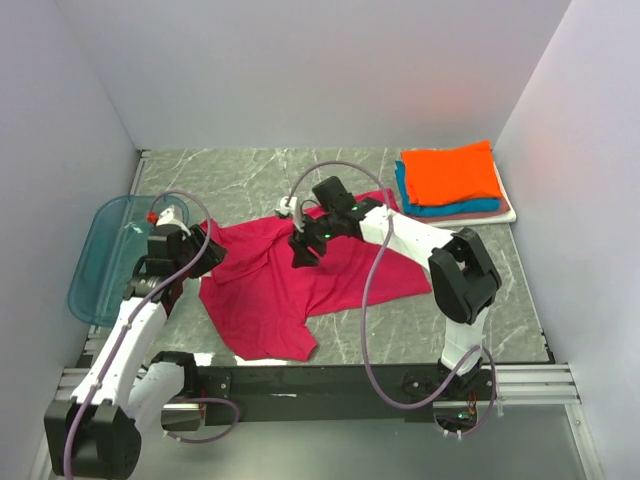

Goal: Fold and stack the t-shirts
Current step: Fold the tshirt

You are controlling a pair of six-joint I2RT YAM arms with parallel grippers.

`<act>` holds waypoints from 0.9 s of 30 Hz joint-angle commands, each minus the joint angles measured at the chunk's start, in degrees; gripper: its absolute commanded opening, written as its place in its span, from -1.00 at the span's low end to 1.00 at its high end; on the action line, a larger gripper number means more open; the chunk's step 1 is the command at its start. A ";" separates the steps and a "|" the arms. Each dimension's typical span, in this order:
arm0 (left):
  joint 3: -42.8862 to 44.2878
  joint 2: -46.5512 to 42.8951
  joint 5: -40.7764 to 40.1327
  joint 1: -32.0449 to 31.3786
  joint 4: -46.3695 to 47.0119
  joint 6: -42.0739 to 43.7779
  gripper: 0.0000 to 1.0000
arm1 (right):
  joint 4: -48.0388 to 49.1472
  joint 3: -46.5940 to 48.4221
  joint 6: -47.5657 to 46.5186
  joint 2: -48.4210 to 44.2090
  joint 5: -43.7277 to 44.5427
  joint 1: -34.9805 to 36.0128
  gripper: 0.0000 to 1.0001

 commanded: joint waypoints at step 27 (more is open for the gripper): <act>1.67 -22.50 -13.10 -0.14 -2.95 4.18 0.34 | 9.90 20.65 23.31 23.29 30.77 11.44 0.01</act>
